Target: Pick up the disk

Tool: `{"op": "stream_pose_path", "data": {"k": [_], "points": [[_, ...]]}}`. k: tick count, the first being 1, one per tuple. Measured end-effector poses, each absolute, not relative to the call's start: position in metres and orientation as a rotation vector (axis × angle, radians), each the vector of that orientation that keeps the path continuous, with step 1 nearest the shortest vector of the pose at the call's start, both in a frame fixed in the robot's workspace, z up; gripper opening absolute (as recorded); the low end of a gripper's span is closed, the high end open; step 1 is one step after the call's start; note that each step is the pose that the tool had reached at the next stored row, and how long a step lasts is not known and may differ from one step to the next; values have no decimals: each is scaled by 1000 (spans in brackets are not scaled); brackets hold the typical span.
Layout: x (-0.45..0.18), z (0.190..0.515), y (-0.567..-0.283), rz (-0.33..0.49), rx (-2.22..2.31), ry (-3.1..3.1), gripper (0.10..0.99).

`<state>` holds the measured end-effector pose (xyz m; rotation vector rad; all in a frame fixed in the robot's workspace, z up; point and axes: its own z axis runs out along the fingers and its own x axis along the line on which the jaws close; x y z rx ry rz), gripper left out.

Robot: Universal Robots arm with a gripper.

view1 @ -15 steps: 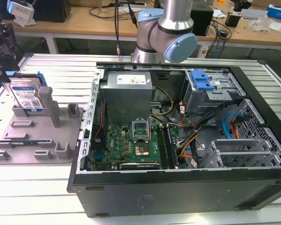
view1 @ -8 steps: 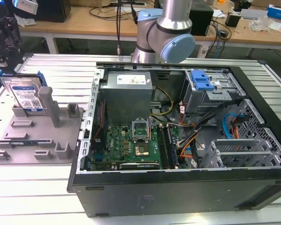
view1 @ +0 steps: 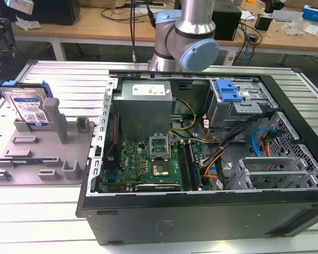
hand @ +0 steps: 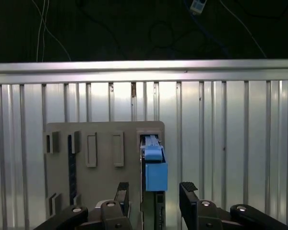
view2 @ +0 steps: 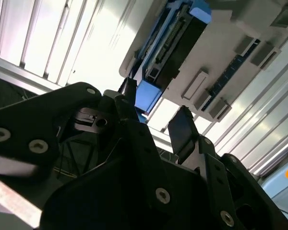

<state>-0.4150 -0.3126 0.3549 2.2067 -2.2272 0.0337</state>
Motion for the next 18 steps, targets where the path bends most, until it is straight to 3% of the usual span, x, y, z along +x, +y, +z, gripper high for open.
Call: {"op": "stream_pose_path", "data": {"k": [18], "points": [[-418,334,-313,29,2247,-2182,541]]}}
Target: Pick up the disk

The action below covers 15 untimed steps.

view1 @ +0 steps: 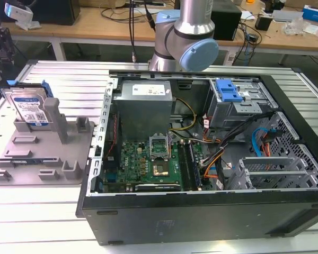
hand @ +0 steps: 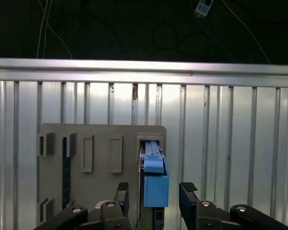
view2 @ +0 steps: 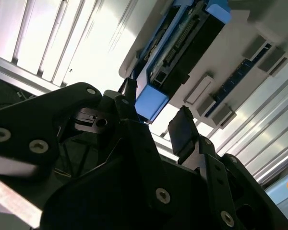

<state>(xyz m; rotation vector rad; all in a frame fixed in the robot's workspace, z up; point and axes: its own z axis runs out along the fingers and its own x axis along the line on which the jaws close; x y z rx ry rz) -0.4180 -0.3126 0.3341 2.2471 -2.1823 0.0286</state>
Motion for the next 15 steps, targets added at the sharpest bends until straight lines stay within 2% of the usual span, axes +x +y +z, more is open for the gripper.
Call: {"op": "stream_pose_path", "data": {"k": [15], "points": [[-418,318,-313,28,2260,-2169,541]]}}
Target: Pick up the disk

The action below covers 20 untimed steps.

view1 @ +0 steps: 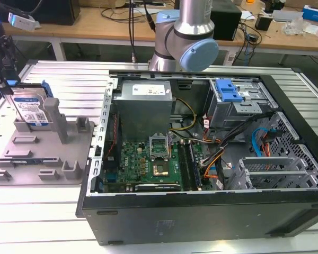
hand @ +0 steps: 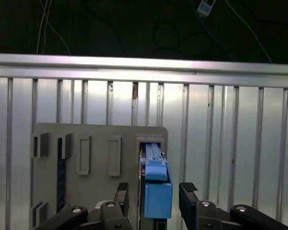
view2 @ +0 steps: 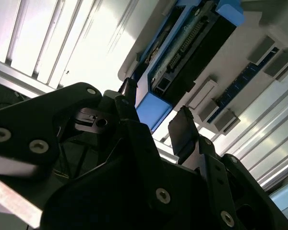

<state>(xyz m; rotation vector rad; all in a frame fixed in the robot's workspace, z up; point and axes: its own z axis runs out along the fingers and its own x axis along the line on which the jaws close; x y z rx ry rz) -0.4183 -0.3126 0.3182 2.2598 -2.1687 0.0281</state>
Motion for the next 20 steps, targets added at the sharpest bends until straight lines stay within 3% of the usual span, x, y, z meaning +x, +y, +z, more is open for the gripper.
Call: {"op": "stream_pose_path", "data": {"k": [20], "points": [[-418,303,-313,28,2264,-2165,541]]}}
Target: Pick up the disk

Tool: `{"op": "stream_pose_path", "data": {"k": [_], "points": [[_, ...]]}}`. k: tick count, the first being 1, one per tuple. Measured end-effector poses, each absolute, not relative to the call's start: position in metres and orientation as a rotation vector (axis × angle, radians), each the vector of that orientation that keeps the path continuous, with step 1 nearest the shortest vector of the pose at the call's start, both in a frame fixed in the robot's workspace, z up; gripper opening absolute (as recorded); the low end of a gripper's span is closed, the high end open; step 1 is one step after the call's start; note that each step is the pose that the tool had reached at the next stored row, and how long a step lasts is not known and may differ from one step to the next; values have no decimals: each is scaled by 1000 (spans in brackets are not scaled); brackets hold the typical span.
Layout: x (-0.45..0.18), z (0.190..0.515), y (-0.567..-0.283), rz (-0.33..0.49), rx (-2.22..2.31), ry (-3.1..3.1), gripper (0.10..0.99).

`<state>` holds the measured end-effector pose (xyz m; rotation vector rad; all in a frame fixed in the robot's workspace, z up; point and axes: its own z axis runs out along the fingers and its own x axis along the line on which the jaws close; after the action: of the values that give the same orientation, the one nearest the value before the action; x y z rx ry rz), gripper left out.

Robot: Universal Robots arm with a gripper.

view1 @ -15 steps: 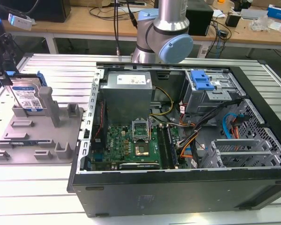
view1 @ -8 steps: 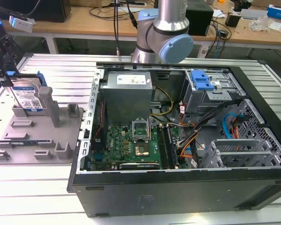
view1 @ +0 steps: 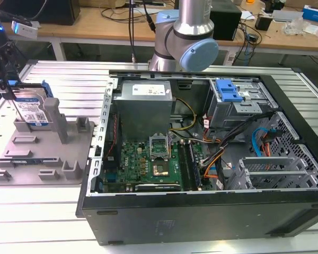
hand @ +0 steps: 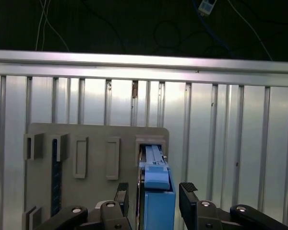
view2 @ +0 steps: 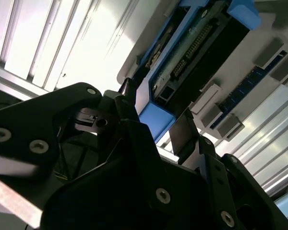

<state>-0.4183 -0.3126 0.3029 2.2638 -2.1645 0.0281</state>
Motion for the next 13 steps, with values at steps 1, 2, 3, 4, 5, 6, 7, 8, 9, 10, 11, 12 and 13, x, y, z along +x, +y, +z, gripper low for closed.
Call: {"op": "stream_pose_path", "data": {"k": [1,2,3,4,5,6,7,8,9,10,11,12,13], "points": [[-418,302,-313,28,2264,-2164,541],[-418,302,-313,28,2264,-2164,541],[-418,301,-313,28,2264,-2164,541],[-418,301,-313,28,2264,-2164,541],[-418,300,-313,28,2264,-2164,541],[-418,300,-313,28,2264,-2164,541],[-418,300,-313,28,2264,-2164,541],[-418,299,-313,28,2264,-2164,541],[-418,299,-313,28,2264,-2164,541],[-418,299,-313,28,2264,-2164,525],[-418,298,-313,28,2264,-2164,463],[-418,298,-313,28,2264,-2164,463],[-418,298,-313,28,2264,-2164,392]]}}
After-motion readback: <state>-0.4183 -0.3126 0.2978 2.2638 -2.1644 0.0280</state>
